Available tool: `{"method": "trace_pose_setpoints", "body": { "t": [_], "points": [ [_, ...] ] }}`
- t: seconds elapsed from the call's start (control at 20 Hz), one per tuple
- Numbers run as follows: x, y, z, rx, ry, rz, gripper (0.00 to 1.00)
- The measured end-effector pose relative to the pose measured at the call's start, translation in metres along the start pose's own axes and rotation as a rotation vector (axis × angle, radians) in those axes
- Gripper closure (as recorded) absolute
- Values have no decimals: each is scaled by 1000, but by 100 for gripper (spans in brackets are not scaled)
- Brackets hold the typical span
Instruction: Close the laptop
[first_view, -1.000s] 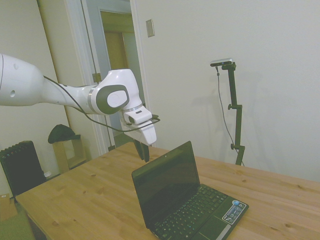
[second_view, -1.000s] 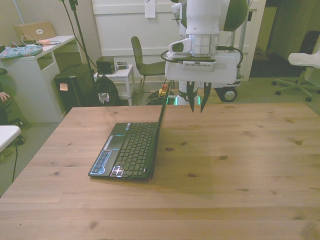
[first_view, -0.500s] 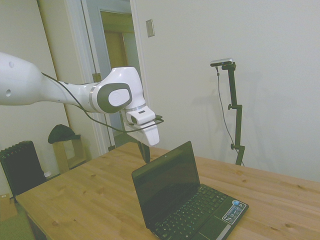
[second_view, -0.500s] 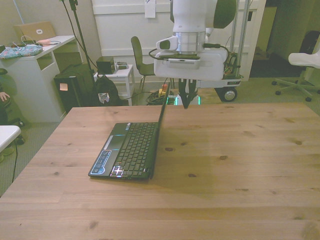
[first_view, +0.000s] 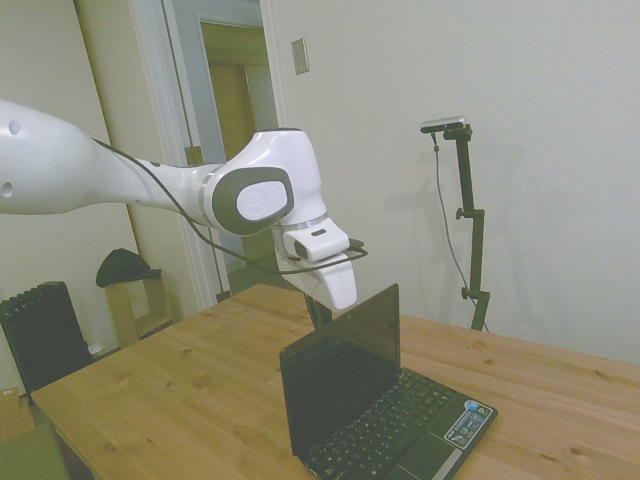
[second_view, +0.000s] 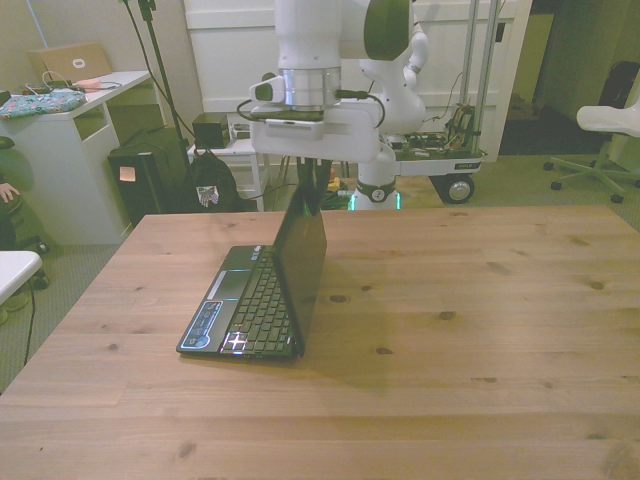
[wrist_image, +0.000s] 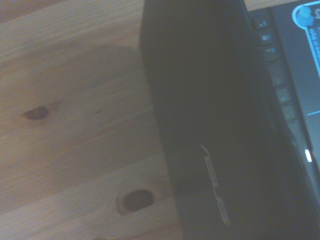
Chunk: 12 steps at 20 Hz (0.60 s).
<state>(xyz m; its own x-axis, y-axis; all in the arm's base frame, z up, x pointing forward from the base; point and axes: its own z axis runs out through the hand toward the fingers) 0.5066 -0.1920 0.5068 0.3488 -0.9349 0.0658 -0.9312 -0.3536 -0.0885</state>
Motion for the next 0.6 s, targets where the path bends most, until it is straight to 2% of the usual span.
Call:
{"method": "trace_pose_setpoints", "body": {
  "t": [0.3, 0.6],
  "points": [
    [63, 58, 25, -24, -20, 35, 100],
    [109, 90, 90, -70, -37, 53, 100]
  ]
}}
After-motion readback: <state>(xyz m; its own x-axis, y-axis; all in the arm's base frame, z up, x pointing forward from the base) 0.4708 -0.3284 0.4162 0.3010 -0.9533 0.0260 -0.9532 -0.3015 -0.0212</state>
